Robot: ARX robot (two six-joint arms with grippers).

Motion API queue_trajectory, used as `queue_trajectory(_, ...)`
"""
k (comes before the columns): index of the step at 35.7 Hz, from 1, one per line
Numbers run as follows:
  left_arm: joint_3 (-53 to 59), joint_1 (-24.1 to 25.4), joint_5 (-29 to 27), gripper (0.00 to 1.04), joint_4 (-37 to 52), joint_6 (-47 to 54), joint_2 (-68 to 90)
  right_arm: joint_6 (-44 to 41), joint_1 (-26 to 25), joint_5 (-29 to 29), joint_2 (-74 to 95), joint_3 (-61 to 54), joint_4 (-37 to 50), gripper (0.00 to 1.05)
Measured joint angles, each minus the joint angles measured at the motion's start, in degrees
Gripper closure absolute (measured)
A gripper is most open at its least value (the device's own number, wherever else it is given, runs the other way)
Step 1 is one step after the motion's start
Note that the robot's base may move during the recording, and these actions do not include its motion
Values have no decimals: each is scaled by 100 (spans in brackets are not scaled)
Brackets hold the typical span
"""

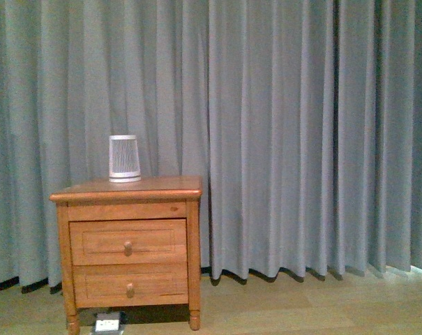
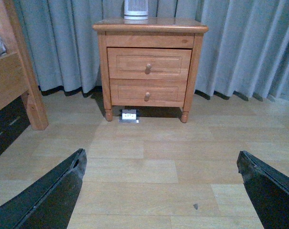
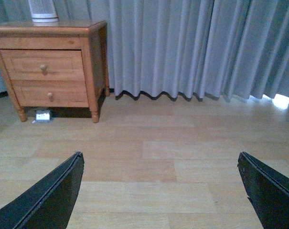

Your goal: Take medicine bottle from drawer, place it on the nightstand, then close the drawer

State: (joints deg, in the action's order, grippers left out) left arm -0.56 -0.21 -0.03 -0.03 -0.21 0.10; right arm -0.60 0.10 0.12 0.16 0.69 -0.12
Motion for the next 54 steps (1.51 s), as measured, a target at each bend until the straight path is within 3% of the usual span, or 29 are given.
queue_trajectory(54,0,0,-4,7,0,0,0,0,0,-2,0,0,0,7)
